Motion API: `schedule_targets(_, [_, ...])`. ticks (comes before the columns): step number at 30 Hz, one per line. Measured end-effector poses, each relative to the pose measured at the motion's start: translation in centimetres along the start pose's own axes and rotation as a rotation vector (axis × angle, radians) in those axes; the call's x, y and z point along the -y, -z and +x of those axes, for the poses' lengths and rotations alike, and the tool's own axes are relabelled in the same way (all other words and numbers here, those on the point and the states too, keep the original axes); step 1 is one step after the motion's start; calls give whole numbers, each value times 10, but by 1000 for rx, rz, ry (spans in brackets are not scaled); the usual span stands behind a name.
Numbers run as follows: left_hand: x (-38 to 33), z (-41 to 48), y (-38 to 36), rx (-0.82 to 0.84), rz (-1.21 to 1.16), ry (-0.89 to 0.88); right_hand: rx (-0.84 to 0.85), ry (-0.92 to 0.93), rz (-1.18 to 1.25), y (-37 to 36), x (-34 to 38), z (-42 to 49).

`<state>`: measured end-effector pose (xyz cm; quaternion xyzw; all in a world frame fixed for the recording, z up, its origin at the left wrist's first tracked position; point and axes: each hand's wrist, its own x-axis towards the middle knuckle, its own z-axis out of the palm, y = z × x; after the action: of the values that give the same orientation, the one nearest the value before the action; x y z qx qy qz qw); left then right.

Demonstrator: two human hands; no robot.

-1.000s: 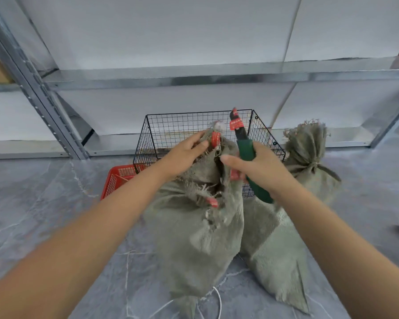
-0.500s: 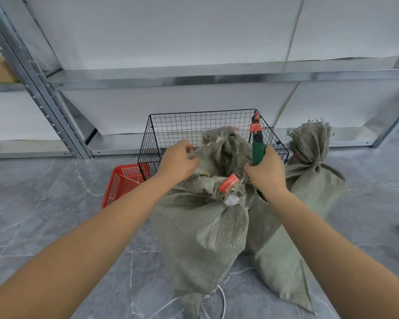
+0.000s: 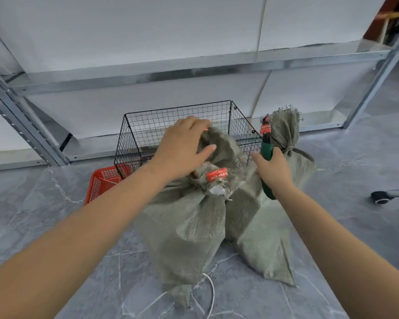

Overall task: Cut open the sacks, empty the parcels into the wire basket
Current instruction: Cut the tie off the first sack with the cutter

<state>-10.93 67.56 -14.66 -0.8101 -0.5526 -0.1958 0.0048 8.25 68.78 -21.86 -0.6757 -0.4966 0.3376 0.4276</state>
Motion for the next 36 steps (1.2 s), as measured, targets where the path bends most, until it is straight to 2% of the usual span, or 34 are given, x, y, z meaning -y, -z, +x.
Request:
schedule_targets(3, [-63, 0, -26, 135, 143, -366, -64, -125, 30, 25, -24, -1])
schedule_targets(5, [-98, -6, -60, 222, 130, -479, -110, -218, 10, 45, -50, -7])
schedule_targets(8, [-130, -11, -117, 380, 71, -500, -138, -327, -93, 79, -101, -21])
schedule_targets(13, [-166, -30, -202, 606, 19, -484, -73, -466, -316, 109, -181, -56])
schedule_targets(16, [-182, -51, -250, 681, 24, -444, -58, -554, -408, 113, -230, -78])
schedule_targets(21, [-204, -119, -332, 853, 116, -486, -38, -668, -603, 92, -313, -109])
schedule_targets(23, [-202, -131, -356, 870, 114, -474, -17, -717, -650, 80, -343, -118])
schedule_targets(28, [-187, -124, -381, 782, 55, -420, -11, -802, -723, 57, -390, -111])
schedule_targets(36, [-176, -122, -388, 753, 67, -449, -48, -778, -684, 49, -416, -110])
